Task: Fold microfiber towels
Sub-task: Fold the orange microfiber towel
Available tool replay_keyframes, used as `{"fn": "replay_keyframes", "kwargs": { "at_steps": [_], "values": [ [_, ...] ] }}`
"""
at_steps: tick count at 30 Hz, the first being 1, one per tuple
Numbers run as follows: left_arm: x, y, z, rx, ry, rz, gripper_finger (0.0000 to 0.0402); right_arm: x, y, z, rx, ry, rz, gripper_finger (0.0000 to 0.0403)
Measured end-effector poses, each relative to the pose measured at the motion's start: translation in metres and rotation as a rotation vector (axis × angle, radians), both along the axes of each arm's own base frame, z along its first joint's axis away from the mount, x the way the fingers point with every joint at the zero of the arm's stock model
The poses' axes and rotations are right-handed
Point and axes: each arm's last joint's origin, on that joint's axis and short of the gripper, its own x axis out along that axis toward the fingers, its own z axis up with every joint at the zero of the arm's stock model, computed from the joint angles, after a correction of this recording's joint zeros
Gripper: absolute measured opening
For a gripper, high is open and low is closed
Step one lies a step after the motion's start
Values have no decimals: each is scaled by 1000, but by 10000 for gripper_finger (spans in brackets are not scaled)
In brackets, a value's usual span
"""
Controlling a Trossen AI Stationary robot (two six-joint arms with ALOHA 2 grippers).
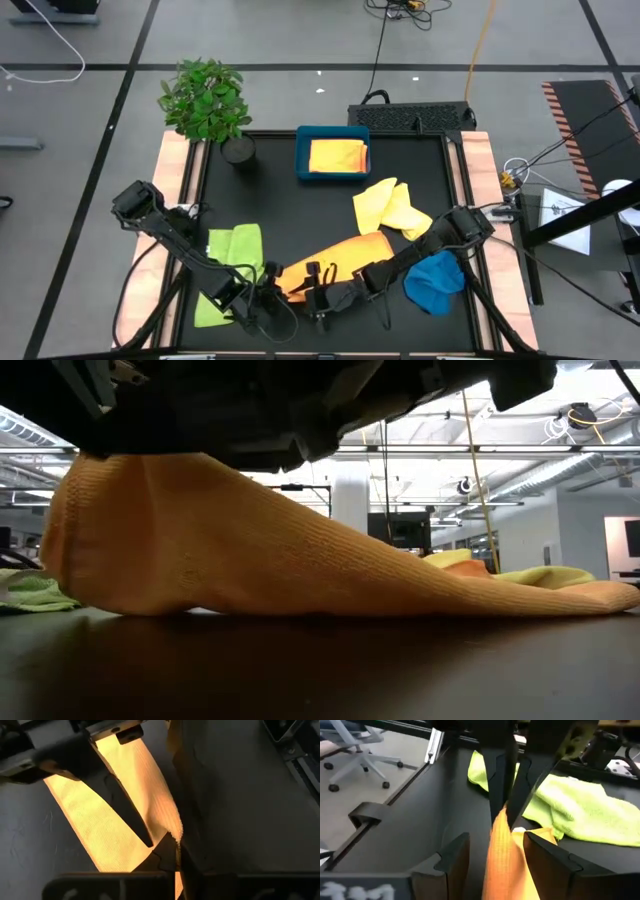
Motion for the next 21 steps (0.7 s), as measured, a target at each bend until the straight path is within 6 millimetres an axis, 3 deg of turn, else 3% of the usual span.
{"fn": "replay_keyframes", "kwargs": {
  "at_steps": [7,17,21],
  "values": [
    [0,-1,0,-7,3,-4,5,1,-1,4,-5,-19,-22,158],
    [2,0,1,-17,-10,1,6,0,-3,1,-27,16,-18,43],
    [2,-1,1,-18,-17,-7,36,1,-3,1,-51,12,-15,7]
  ]
}}
